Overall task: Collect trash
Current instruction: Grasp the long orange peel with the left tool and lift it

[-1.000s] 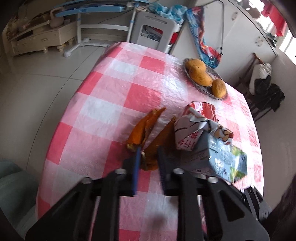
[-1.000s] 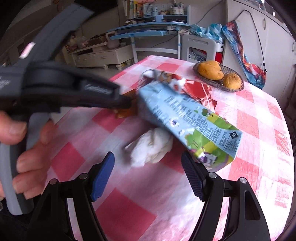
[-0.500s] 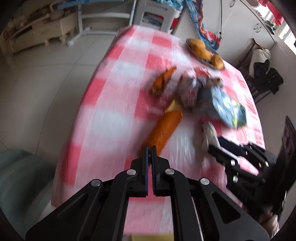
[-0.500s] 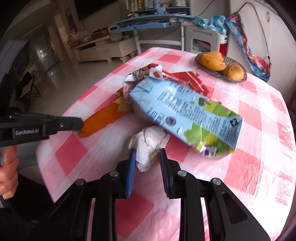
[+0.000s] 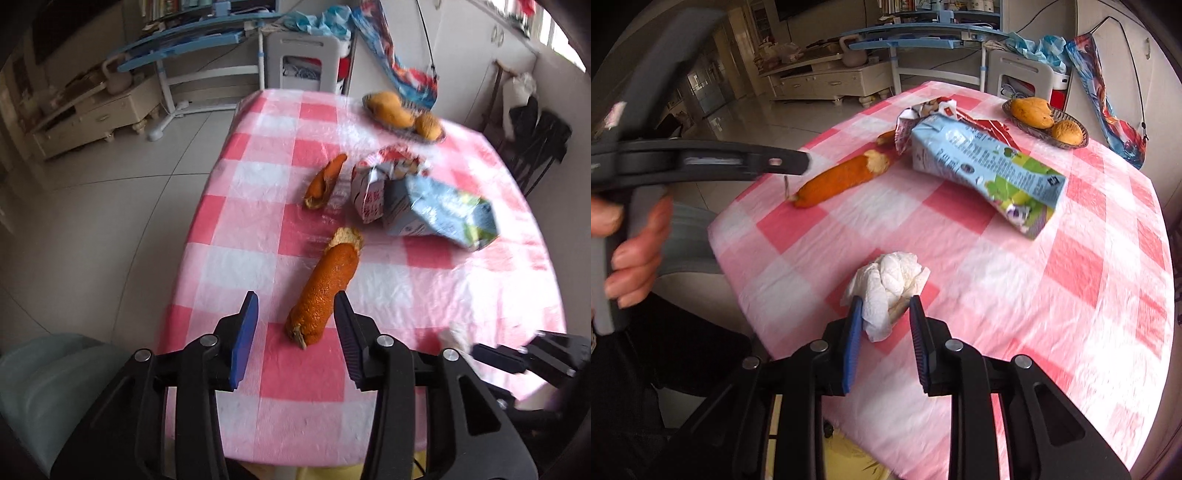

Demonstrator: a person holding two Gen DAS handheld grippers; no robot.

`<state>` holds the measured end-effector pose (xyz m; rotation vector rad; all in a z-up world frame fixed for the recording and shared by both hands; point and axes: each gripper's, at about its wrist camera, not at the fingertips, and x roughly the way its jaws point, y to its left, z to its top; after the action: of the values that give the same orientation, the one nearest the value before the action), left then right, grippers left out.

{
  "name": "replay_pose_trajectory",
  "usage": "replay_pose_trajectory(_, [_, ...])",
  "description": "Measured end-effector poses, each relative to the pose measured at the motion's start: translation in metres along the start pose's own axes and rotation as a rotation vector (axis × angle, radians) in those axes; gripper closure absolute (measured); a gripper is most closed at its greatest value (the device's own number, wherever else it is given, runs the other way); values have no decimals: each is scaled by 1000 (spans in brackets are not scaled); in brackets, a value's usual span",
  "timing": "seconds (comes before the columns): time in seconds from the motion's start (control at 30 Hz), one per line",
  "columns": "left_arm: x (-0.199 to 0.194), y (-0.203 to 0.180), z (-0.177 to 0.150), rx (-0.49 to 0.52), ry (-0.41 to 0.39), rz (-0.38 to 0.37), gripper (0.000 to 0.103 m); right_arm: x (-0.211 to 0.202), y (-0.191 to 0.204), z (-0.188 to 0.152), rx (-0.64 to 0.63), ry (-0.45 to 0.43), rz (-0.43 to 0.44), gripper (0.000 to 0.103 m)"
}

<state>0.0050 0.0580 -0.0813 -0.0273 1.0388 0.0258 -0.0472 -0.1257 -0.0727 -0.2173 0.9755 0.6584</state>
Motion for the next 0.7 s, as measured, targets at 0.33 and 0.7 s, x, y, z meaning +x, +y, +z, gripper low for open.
replay_pose_trajectory(0.33, [33, -21, 3, 66, 50, -1, 78, 12, -2, 7, 3, 6, 9, 76])
replay_pose_trajectory(0.7, [-4, -4, 3, -87, -59, -153, 85, 3, -4, 5, 6, -19, 40, 76])
